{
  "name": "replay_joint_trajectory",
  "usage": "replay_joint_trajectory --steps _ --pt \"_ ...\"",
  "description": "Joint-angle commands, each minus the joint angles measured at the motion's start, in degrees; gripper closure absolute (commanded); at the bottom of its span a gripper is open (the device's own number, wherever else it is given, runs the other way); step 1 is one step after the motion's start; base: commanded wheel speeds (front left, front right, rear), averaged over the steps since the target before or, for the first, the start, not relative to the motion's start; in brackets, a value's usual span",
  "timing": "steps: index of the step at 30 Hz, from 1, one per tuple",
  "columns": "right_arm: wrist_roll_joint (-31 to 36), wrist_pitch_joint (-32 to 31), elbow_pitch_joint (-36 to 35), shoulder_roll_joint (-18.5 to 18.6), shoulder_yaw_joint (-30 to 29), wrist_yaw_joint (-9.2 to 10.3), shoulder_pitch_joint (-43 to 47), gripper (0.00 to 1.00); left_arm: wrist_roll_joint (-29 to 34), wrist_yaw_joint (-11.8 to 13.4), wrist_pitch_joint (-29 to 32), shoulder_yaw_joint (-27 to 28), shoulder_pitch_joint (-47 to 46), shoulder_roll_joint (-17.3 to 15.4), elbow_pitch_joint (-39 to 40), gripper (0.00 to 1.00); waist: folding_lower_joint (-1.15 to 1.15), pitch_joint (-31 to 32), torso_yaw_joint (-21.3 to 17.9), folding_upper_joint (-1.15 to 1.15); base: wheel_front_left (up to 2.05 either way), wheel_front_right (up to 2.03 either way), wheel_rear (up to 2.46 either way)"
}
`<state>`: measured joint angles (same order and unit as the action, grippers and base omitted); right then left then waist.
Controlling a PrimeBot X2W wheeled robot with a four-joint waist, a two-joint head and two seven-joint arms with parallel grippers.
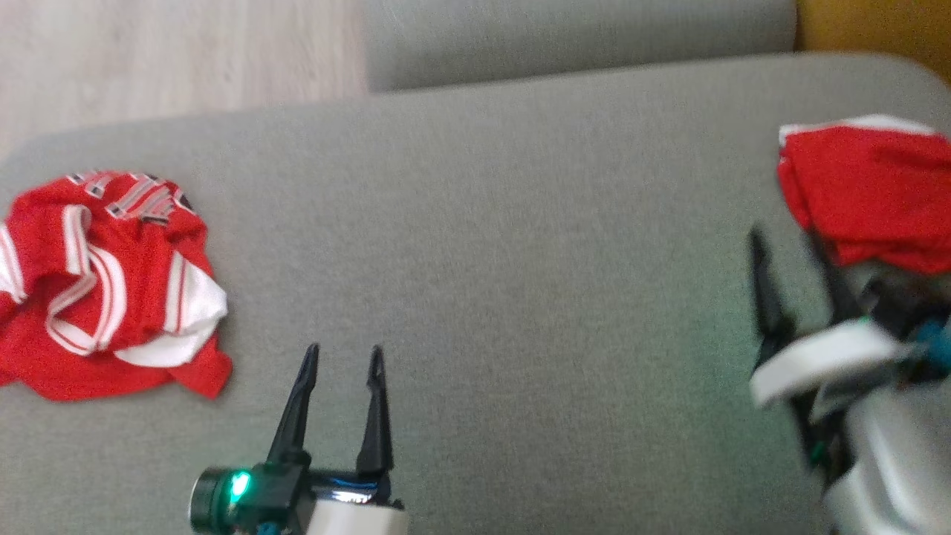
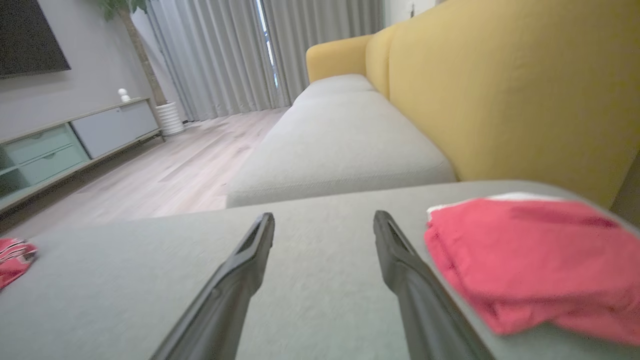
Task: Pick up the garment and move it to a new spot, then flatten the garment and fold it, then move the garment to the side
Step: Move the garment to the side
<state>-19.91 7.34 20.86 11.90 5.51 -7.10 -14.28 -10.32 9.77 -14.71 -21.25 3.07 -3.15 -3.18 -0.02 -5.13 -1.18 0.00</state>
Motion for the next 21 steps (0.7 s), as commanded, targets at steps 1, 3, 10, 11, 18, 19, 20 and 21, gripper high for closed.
replay_joint_trajectory --steps 1,3,10,11,18,19,20,21 --pt "-1.1 1.7 -1.7 -0.6 2.4 -0.39 1.4 0.0 -0.6 0.6 -0.3 2.4 0.0 0.3 1.4 0.0 0.02 5.3 2.0 0.0 0.0 0.0 0.0" --pt "-1.6 2.6 -1.3 -1.2 3.2 -0.39 2.6 0.0 -0.7 0.7 -0.3 2.6 0.4 0.3 1.4 0.0 0.02 5.9 2.3 0.0 0.0 0.0 0.0" --pt "-0.6 7.1 1.6 -2.9 6.8 -0.39 9.5 0.0 0.0 0.8 -0.3 4.7 3.0 0.3 0.3 0.0 0.02 9.4 3.9 0.0 0.0 0.0 0.0" --pt "0.7 7.4 1.4 -2.9 7.2 -0.39 10.4 0.0 0.4 0.8 -0.3 5.0 3.4 0.3 0.1 0.0 0.02 9.8 4.1 0.0 0.0 0.0 0.0" --pt "6.2 7.6 -4.3 -6.0 4.4 -0.39 18.9 0.0 2.0 1.5 -0.3 7.3 7.9 0.3 -0.4 0.0 0.02 12.3 4.7 0.0 0.0 0.0 0.0" --pt "6.8 7.6 -4.9 -6.5 4.1 -0.39 20.0 0.0 2.3 1.4 -0.3 7.6 8.6 0.2 -0.5 0.0 0.02 12.7 4.7 0.0 0.0 0.0 0.0" --pt "7.4 7.6 -5.4 -6.8 3.8 -0.39 21.0 0.0 2.8 1.3 -0.3 7.9 9.2 0.1 -0.7 0.0 0.02 13.1 4.6 0.0 0.0 0.0 0.0" --pt "8.0 7.6 -5.8 -7.1 3.5 -0.39 21.8 0.0 3.2 1.2 -0.3 8.1 9.7 0.1 -0.8 0.0 0.02 13.3 4.6 0.0 0.0 0.0 0.0"
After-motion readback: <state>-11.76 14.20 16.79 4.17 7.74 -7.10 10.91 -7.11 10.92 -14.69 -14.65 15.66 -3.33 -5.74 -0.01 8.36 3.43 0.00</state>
